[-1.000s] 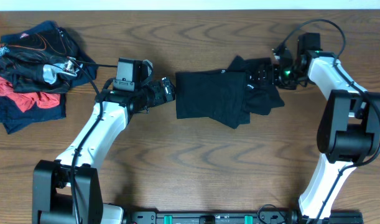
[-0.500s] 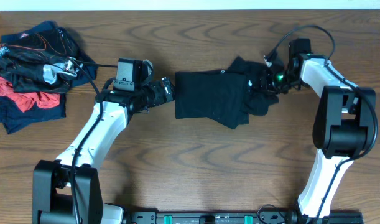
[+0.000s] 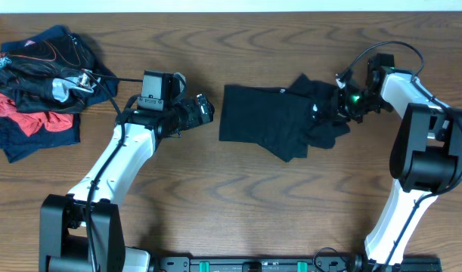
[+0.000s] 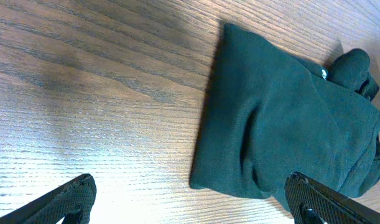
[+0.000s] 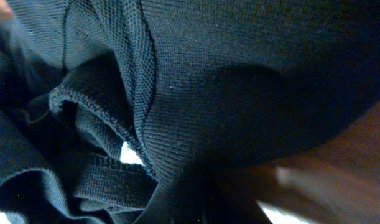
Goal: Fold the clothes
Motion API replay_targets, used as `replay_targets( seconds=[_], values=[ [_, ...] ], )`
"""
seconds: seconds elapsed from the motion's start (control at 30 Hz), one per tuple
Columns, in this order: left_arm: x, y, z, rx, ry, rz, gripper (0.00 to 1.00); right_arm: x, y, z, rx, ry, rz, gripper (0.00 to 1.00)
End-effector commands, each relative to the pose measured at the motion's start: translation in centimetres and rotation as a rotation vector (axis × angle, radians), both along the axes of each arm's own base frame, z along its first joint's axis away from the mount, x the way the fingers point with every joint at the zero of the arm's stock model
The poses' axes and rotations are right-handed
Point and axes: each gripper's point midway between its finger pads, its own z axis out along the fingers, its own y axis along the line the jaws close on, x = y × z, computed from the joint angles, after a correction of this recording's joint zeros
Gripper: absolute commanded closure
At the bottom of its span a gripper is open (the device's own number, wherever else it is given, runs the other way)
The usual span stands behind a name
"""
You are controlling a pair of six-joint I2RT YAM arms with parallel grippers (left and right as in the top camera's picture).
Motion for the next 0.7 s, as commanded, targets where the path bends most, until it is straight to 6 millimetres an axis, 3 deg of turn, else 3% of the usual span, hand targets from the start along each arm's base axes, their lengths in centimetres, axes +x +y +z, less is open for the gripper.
replay_targets(
  seconds=[0.0,0.4,0.53,0.67],
  values=[
    [0.5,0.1,1.0,0.007,-0.034,-0.009,0.02,-2.0,-3.5,-2.2,-0.215,0.082,-0.015,0.99],
    [0.4,0.1,1.0,0.008,-0.033,-0.011,0.02,-1.8,-2.7,3.0,-0.285,0.043,0.026,0.99],
    [0.4,0.1,1.0,0.009,-0.032,-0.012,0.02,-1.7,-1.0,4.7,-0.329,0.042,0.082,0.99],
    [0.4,0.1,1.0,0.009,-0.032,-0.012,0.02,-1.6,1.9,6.1,-0.365,0.026,0.152,0.99]
  ],
)
